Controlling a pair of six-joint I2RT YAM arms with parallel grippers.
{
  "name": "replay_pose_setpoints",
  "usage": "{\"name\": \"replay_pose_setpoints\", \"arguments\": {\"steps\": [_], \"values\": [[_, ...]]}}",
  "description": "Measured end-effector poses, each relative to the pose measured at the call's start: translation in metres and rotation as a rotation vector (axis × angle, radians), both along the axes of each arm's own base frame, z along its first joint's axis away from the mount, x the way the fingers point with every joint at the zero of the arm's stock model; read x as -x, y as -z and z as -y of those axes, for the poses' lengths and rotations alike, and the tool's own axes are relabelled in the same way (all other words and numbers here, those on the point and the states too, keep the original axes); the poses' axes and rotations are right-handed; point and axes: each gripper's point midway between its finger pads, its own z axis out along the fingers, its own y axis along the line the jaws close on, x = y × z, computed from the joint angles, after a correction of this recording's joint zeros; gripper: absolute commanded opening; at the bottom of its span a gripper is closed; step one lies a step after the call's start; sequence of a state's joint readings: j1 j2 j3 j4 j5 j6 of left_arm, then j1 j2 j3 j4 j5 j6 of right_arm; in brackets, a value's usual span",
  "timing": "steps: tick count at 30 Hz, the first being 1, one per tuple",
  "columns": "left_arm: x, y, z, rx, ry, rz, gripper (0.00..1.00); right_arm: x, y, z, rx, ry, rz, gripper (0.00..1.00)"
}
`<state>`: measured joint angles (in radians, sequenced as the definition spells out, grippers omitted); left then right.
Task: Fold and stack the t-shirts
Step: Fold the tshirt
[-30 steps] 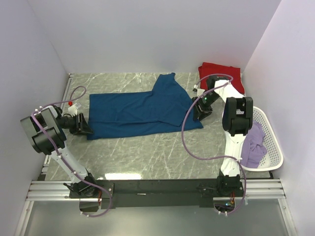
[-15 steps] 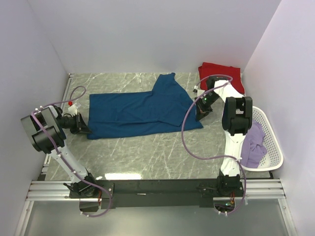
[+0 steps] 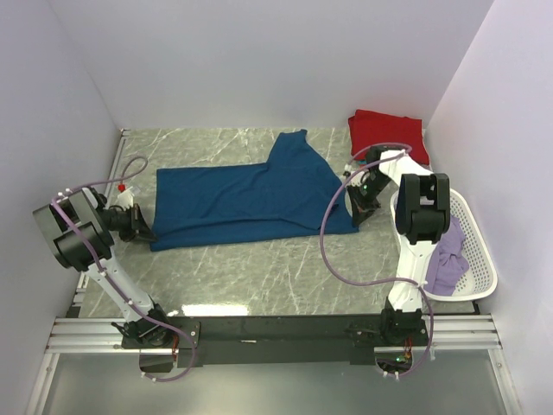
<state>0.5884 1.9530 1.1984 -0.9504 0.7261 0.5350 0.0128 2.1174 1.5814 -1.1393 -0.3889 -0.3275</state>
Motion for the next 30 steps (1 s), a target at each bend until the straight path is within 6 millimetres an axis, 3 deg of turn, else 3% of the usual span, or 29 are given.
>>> {"name": "replay_pose_setpoints", "arguments": {"steps": [4,10,15,16,17,18,21,25,28,30], "values": [[0.012,0.006,0.005,0.008,0.003,-0.041,0.01,0.01,0.011,0.005,0.029,-0.007,-0.026,0.0],[0.026,0.007,0.011,0.018,0.004,-0.075,0.01,0.02,0.012,0.01,0.052,-0.016,-0.035,0.0],[0.043,0.007,0.014,0.005,0.02,-0.101,0.01,0.048,0.011,0.017,0.08,-0.045,-0.06,0.0],[0.047,0.008,0.015,-0.001,0.025,-0.105,0.03,0.055,0.01,0.017,0.081,-0.05,-0.071,0.08],[0.052,0.008,0.016,-0.009,0.034,-0.106,0.09,0.059,0.01,0.017,0.079,-0.053,-0.079,0.18],[0.055,0.008,0.016,-0.017,0.044,-0.104,0.29,0.064,0.009,0.017,0.074,-0.057,-0.087,0.35],[0.062,0.001,0.015,-0.034,0.084,-0.084,0.47,0.073,0.003,0.014,0.048,-0.073,-0.102,0.45],[0.042,-0.031,0.002,-0.088,0.134,0.063,0.56,0.062,-0.023,0.003,-0.018,-0.066,-0.053,0.46],[0.005,-0.076,-0.01,-0.167,0.17,0.283,0.57,0.035,-0.052,-0.008,-0.073,-0.054,0.061,0.46],[-0.012,-0.106,-0.005,-0.211,0.208,0.424,0.57,0.019,-0.071,-0.015,-0.107,-0.045,0.128,0.46]]}}
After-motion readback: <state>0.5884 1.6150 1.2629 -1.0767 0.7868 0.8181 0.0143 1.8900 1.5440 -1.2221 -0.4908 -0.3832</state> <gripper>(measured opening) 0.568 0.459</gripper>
